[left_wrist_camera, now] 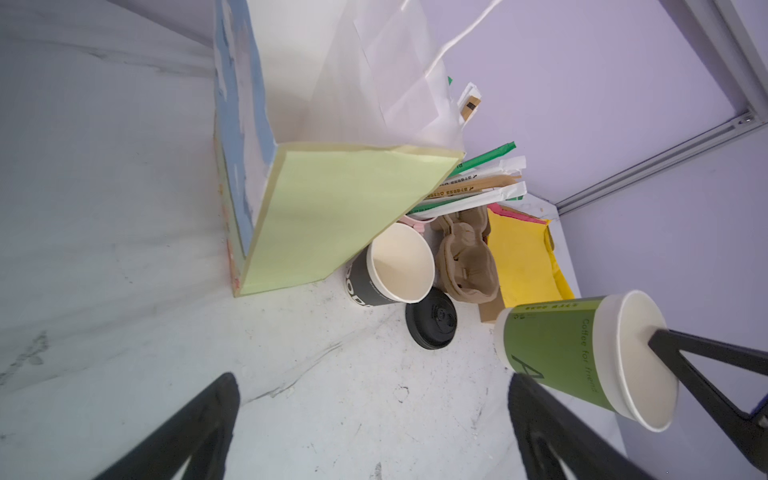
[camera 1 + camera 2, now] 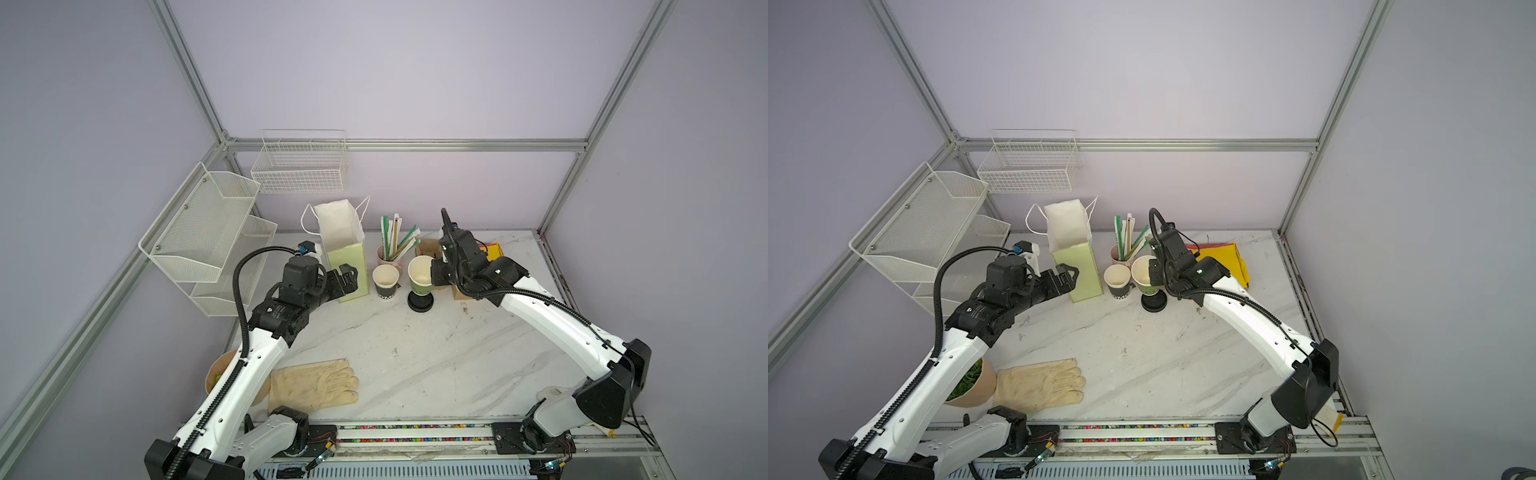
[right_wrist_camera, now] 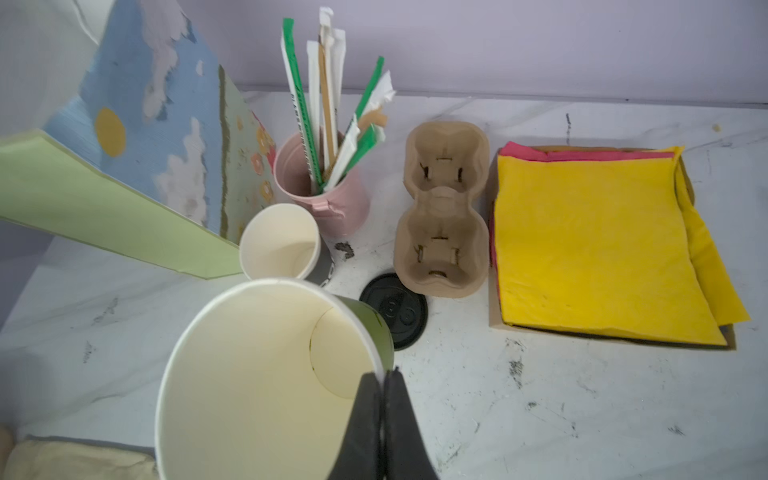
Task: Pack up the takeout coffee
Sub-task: 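Set the green-banded cup down nearer the robot while the left gripper withdraws, then release the green-banded cup and move the right gripper toward the cardboard cup carrier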
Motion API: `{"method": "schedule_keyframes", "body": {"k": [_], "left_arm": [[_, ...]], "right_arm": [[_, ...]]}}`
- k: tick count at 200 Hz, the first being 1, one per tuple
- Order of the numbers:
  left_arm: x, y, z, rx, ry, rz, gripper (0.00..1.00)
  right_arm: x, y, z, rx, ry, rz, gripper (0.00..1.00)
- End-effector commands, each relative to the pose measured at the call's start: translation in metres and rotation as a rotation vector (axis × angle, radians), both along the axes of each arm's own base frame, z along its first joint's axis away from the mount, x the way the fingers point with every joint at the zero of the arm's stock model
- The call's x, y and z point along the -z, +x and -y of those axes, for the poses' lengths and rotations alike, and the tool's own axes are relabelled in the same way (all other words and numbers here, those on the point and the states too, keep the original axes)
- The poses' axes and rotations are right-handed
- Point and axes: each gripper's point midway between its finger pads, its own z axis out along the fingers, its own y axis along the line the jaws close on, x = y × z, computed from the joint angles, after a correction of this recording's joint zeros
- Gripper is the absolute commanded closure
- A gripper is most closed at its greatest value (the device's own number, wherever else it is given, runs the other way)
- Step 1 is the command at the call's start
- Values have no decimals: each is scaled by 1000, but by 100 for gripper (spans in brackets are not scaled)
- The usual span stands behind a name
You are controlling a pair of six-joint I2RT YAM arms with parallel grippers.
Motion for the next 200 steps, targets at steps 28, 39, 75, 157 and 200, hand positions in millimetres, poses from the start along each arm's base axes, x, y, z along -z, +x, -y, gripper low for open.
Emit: {"method": "schedule_keyframes", "body": {"k": [28,39,75,157,200], "left_arm": [[-27,-9,-38,-83,216,103,0],[-24,-8,-39,-91,215,111,0],[6,-4,-40,-99,230,73,0],[22,-7,-46,-102,287,56,0],[22,-9,-46,-94,290,59,0]], "right_arm": [[54,-25,57,116,-33,-73,100],[62,-26,63,121,-5,-92,100],[87,-29,61,104,72,-159,100],[134,-35,52,85,86,-254,100],[139,-37,53,88,89,-260,100]]}}
